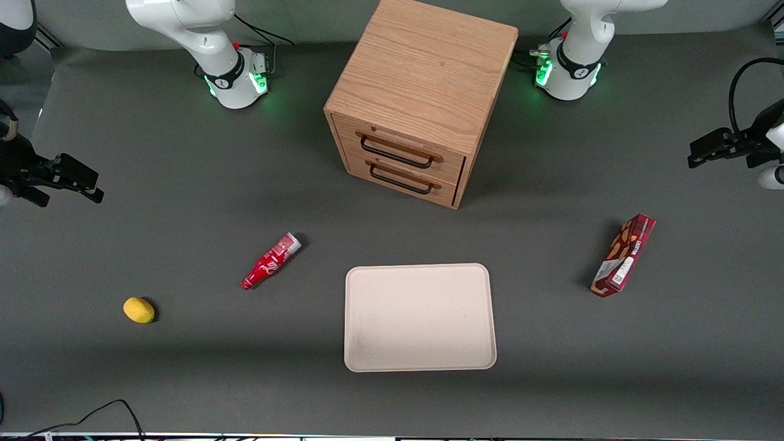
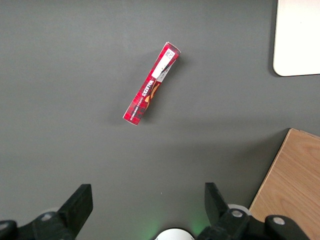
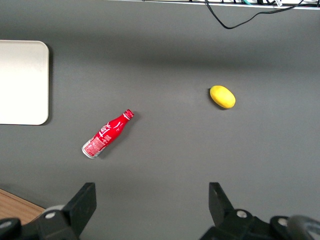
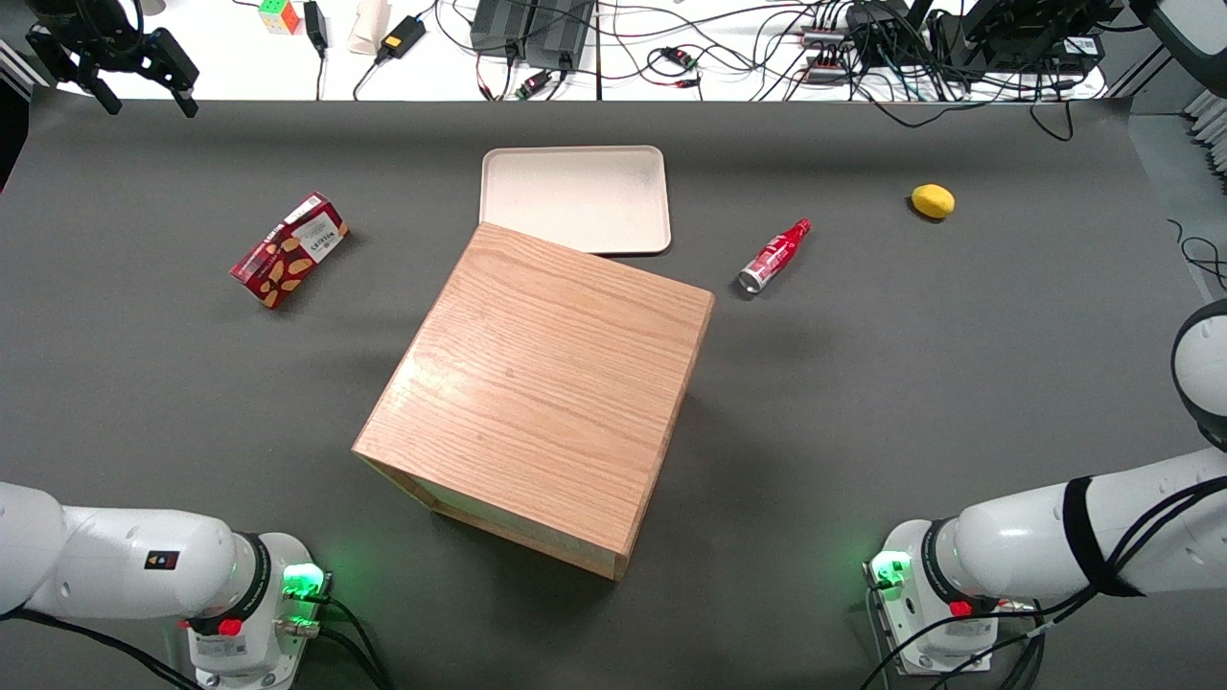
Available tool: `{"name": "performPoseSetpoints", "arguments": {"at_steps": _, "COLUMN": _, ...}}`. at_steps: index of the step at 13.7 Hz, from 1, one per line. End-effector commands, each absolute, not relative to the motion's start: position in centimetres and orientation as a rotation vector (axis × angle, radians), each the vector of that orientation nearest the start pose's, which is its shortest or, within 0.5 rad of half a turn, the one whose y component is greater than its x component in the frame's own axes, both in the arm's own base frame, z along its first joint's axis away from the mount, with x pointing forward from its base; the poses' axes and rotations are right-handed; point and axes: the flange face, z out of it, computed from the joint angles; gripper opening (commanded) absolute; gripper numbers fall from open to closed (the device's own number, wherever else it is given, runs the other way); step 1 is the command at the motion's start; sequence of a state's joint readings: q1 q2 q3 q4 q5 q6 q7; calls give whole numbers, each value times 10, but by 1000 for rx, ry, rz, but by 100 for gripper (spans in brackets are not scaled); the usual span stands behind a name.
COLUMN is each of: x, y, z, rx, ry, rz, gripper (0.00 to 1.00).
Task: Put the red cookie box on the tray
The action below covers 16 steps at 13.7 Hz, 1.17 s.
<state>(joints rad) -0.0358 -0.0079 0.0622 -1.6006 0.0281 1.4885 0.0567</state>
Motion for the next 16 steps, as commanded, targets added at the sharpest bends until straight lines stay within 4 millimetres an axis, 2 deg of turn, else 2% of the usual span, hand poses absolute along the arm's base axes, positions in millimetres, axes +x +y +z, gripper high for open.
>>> {"name": "performPoseSetpoints", "arguments": {"at_steps": 1, "x": 544, "y": 18, "z": 615, "rx": -3110, "ry": 40, "rz": 169, "gripper": 100}}
{"name": "performPoseSetpoints", "arguments": {"at_steps": 5, "x": 546, "y": 19, "z": 612, "rx": -3108, "ry": 19, "rz": 171, "gripper": 100}}
{"name": "performPoseSetpoints", "arguments": {"at_steps": 8, "x": 550, "y": 21, "z": 588, "rx": -3105, "ry": 48, "rz": 184, "gripper": 100}}
{"name": "performPoseSetpoints", "arguments": {"at_steps": 10, "x": 553, "y": 26, "z": 557, "rx": -3105, "ry": 60, "rz": 177, "gripper": 100}}
{"name": "performPoseSetpoints", "arguments": {"at_steps": 12, "x": 558, "y": 29, "z": 526, "rx": -3107, "ry": 165, "rz": 136, "gripper": 100}}
{"name": "performPoseSetpoints", "arguments": {"at_steps": 16, "x": 554, "y": 28, "z": 451, "rx": -3103, "ry": 227, "rz": 46, "gripper": 100}}
